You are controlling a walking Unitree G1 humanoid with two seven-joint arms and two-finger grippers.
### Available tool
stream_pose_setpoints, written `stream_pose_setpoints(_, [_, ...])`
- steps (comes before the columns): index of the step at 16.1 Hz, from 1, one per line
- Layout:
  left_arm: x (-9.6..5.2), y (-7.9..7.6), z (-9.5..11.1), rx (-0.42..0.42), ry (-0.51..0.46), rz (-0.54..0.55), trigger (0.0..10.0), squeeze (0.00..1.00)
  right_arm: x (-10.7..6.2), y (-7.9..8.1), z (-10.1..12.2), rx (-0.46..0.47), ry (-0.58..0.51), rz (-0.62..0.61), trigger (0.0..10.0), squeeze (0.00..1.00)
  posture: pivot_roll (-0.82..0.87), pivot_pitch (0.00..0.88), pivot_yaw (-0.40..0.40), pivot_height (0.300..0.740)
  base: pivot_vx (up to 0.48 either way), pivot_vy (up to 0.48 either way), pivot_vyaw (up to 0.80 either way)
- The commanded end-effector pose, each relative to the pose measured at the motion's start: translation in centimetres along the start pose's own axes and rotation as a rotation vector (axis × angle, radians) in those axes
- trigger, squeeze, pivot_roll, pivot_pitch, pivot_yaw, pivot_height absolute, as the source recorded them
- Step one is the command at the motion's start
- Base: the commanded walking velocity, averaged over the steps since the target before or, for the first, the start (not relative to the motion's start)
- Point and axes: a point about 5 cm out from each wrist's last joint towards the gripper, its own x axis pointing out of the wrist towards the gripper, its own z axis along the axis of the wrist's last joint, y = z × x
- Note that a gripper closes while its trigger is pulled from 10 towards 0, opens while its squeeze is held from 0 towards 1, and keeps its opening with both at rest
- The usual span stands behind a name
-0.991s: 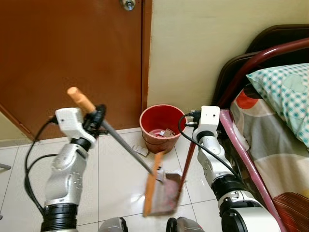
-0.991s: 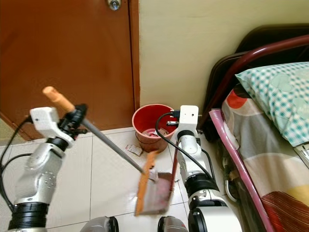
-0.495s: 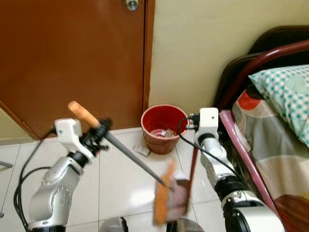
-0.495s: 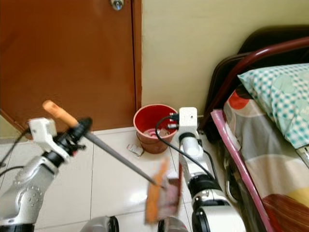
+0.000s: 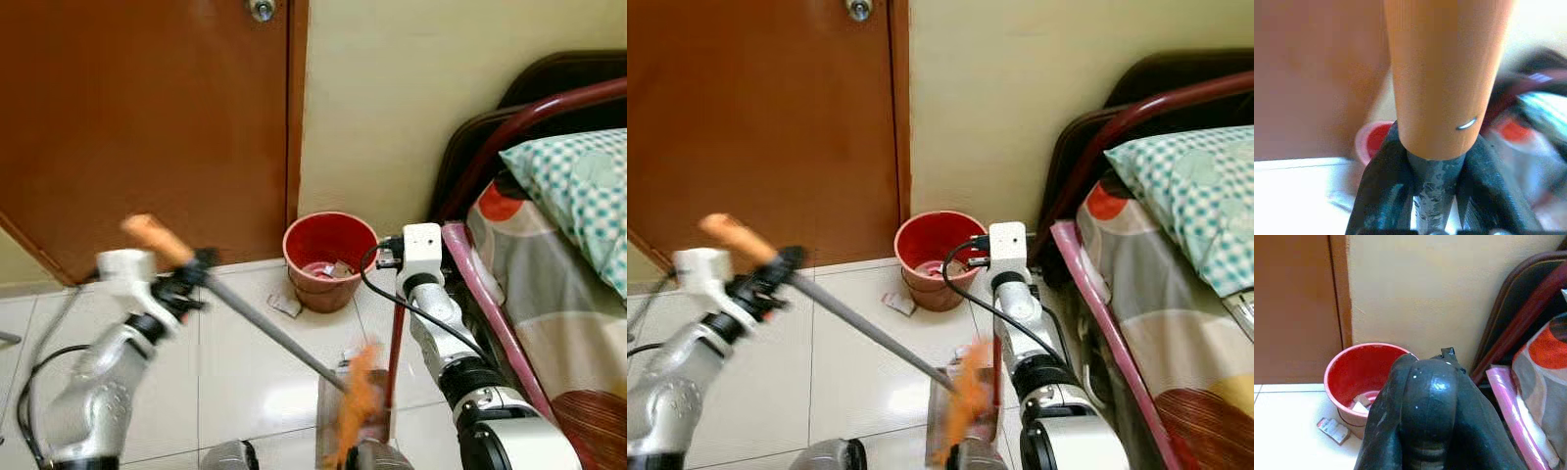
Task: Sweep floor
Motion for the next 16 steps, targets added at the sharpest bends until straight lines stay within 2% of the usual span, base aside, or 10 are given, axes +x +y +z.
stream_pose_setpoints(1, [-0.7, 2.3, 1.5, 0.117, -0.049, 0.132, 10.0, 0.00, 0.2, 0.1, 1.2, 0.001, -0.061, 0.026, 10.0, 0.00, 0.05, 0.109, -0.062, 0.740, 0.000, 0.000, 0.00])
stream_pose_setpoints(4, [-0.8, 4.0, 3.4, 0.147, -0.149, 0.215, 10.0, 0.00, 0.1, 0.3, 1.2, -0.022, -0.071, 0.084, 10.0, 0.00, 0.05, 0.108, -0.063, 0.740, 0.000, 0.000, 0.00])
stream_pose_setpoints(7, [-1.0, 4.7, 3.0, 0.177, -0.140, 0.257, 10.0, 0.00, -0.1, 1.3, 1.0, -0.060, -0.063, 0.184, 10.0, 0.00, 0.06, 0.104, -0.061, 0.740, 0.000, 0.000, 0.00])
stream_pose_setpoints(9, [-1.1, 4.6, 2.0, 0.177, -0.114, 0.257, 10.0, 0.00, -0.2, 1.2, 1.0, -0.128, -0.070, 0.200, 10.0, 0.00, 0.06, 0.104, -0.061, 0.740, 0.000, 0.000, 0.00])
stream_pose_setpoints(11, [-1.0, 4.3, 1.2, 0.174, -0.086, 0.245, 10.0, 0.00, -0.3, 0.6, 1.3, -0.103, -0.089, 0.168, 10.0, 0.00, 0.06, 0.101, -0.061, 0.740, 0.000, 0.000, 0.00])
stream_pose_setpoints(12, [-0.9, 4.2, 0.4, 0.201, -0.058, 0.236, 10.0, 0.00, -0.3, -0.1, 2.8, -0.031, -0.174, 0.117, 10.0, 0.00, 0.06, 0.100, -0.059, 0.740, 0.000, 0.000, 0.00])
stream_pose_setpoints(14, [-0.3, 2.9, -0.3, 0.295, -0.028, 0.173, 10.0, 0.00, -0.4, -1.3, 5.2, 0.045, -0.271, 0.065, 10.0, 0.00, 0.05, 0.098, -0.058, 0.740, 0.000, 0.000, 0.00])
stream_pose_setpoints(15, [-0.1, 2.3, -0.4, 0.307, -0.032, 0.154, 10.0, 0.00, -0.5, -1.6, 5.8, 0.043, -0.286, 0.058, 10.0, 0.00, 0.05, 0.098, -0.058, 0.740, 0.000, 0.000, 0.00])
stream_pose_setpoints(16, [0.3, 1.7, -0.4, 0.297, -0.039, 0.148, 10.0, 0.00, -0.5, -2.3, 6.6, -0.002, -0.312, 0.034, 10.0, 0.00, 0.05, 0.097, -0.057, 0.740, 0.000, 0.000, 0.00])
